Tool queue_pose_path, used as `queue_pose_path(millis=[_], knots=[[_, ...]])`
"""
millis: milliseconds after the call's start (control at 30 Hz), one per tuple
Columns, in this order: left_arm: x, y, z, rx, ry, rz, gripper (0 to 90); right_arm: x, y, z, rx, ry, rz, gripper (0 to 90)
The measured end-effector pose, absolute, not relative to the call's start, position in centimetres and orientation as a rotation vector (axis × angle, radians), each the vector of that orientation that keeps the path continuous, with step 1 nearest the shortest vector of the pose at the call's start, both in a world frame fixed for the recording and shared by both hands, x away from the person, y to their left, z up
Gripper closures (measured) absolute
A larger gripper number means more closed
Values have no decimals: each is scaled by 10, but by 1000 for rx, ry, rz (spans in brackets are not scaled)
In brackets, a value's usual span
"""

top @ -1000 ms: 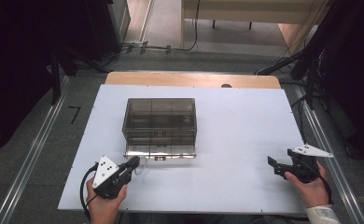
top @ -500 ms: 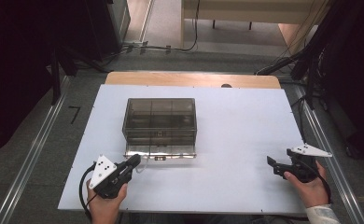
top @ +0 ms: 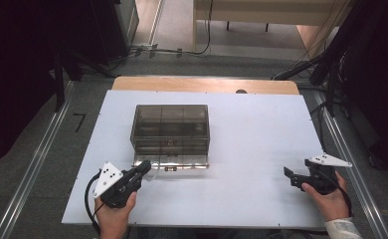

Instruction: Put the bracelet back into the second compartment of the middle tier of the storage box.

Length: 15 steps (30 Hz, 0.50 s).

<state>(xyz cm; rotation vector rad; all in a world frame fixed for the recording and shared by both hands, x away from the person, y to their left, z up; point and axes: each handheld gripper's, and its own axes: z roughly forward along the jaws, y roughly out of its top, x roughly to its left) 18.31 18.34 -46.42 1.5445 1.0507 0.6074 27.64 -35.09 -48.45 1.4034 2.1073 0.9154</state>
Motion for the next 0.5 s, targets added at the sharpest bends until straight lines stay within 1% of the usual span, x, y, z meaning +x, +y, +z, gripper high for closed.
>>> queue_pose_path(millis=[500], knots=[[187,188,-461,1504,1055,615,883,278,-350,-486,1396,2115,906,134]])
